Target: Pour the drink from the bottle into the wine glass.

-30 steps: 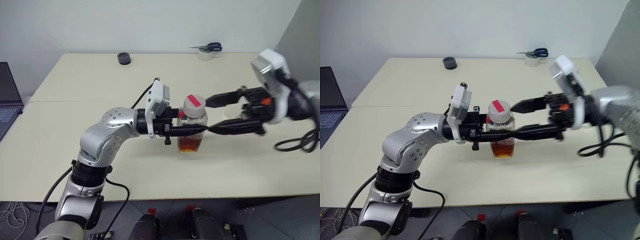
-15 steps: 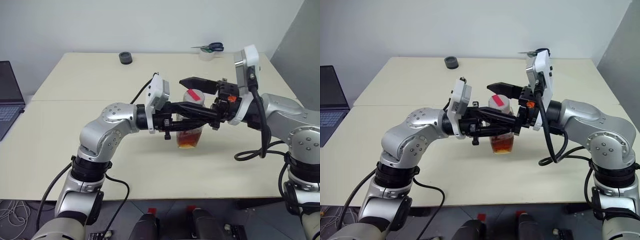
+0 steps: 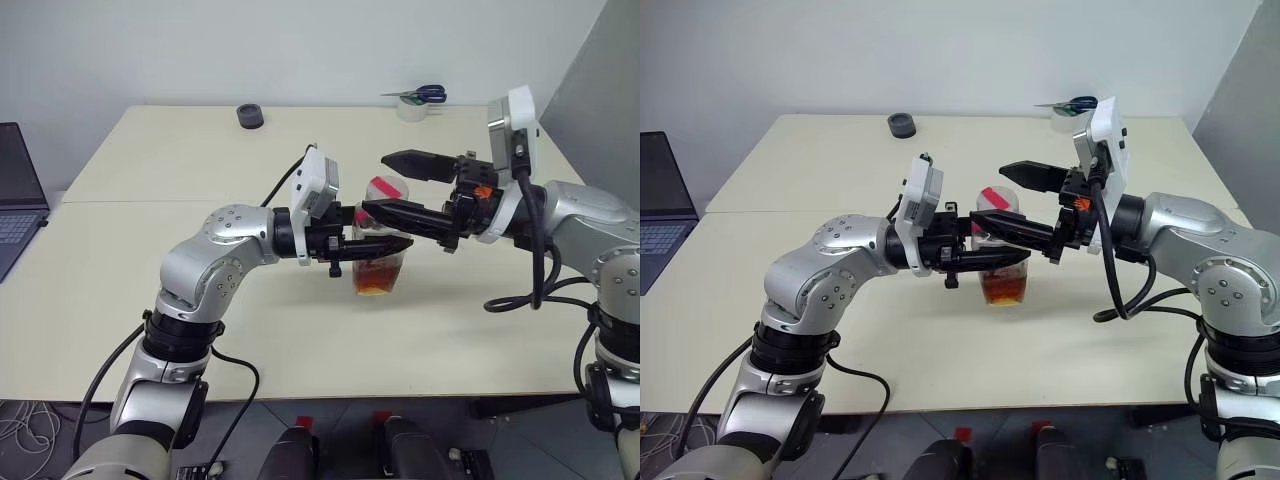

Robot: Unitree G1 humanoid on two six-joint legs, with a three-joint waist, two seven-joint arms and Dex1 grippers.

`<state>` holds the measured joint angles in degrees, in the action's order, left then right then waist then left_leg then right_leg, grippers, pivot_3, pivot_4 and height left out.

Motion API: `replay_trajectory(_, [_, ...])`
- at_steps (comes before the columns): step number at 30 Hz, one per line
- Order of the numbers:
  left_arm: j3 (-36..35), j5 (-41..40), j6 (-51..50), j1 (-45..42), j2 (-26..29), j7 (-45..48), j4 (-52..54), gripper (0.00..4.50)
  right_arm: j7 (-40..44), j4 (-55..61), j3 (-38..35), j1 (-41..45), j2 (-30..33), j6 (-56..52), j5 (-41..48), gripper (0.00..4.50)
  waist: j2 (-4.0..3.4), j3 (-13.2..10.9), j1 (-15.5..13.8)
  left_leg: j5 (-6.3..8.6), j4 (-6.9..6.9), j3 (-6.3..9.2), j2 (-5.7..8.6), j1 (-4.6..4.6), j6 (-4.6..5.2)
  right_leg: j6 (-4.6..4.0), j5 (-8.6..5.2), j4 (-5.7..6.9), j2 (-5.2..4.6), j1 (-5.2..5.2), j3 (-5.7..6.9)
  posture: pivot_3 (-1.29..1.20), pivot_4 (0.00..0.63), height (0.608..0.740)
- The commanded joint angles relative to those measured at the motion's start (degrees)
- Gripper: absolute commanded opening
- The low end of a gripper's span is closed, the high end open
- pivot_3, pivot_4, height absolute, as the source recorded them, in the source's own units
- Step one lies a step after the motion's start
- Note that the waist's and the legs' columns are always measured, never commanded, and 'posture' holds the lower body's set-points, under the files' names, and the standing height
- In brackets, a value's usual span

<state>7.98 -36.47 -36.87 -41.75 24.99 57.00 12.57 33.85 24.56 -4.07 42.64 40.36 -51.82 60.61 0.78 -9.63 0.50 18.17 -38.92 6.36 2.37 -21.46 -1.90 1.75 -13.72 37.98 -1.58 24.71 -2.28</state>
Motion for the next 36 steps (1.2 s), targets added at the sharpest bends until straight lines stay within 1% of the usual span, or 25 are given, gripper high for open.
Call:
replay_trajectory(1, [-1.39,-0.26,1.86,-1.53,-0.09,0.66,1.28,1.82,1.77,-0.22,-2.91,-0.78,2.31,0.59,-1.26,4.46,0.00,0.00,-0.01,0.00,0.00,0.00,0.00,0.00,0.00,0.00,0.00,0.00,0.00,0.00,0.00,0.00,0.150,0.740])
replay_trajectory(7, [-1.41,-0.08,1.87,-1.42,-0.38,0.57,1.43,1.82,2.82,0.10,-4.57,-2.00,3.81,0.02,-0.63,4.46,0.00,0.00,-0.02,0.00,0.00,0.00,-0.01,0.00,0.00,0.00,0.00,0.01,0.00,0.00,-0.01,0.00,0.150,0.740])
replay_trajectory(16, [-1.31,0.09,2.10,-1.77,-0.59,0.85,0.98,1.82,2.71,1.07,-4.87,-1.63,3.53,-1.51,2.05,4.46,0.00,0.00,-0.04,0.00,0.00,0.00,-0.01,0.00,0.00,0.00,0.00,0.01,0.00,0.00,-0.01,0.00,0.150,0.740])
replay_trajectory(21, [-1.35,0.09,2.07,-1.85,-0.58,0.83,1.00,1.82,1.24,0.77,-4.16,0.24,0.99,-2.12,3.96,4.46,0.00,0.00,-0.03,0.00,0.00,0.00,-0.01,0.01,0.00,0.00,0.00,0.02,0.00,0.00,-0.01,0.00,0.150,0.740])
replay_trajectory(27, [-1.18,0.24,2.11,-1.78,-0.44,0.98,1.20,1.82,-0.04,0.36,-1.76,2.34,-3.58,-1.07,1.51,4.46,0.00,0.00,0.02,0.00,0.00,0.02,-0.02,0.02,-0.01,0.00,0.00,0.02,0.01,0.00,0.00,0.00,0.150,0.740])
replay_trajectory(30, [-1.32,0.27,2.06,-1.75,-0.24,1.09,1.19,1.82,0.36,0.38,-1.77,2.27,-4.15,-1.25,1.28,3.93,0.00,0.00,0.04,0.00,0.00,0.02,0.00,0.00,-0.01,0.00,0.00,0.01,0.00,0.00,-0.01,0.00,0.150,0.740])
replay_trajectory(36, [-1.23,0.27,2.05,-1.66,-0.27,0.98,1.34,1.82,0.84,0.30,-2.00,2.43,-4.39,-1.34,1.06,1.83,0.00,0.00,0.07,0.00,0.00,0.01,-0.01,0.01,-0.01,0.00,0.00,0.02,0.00,0.00,0.00,0.00,0.150,0.740])
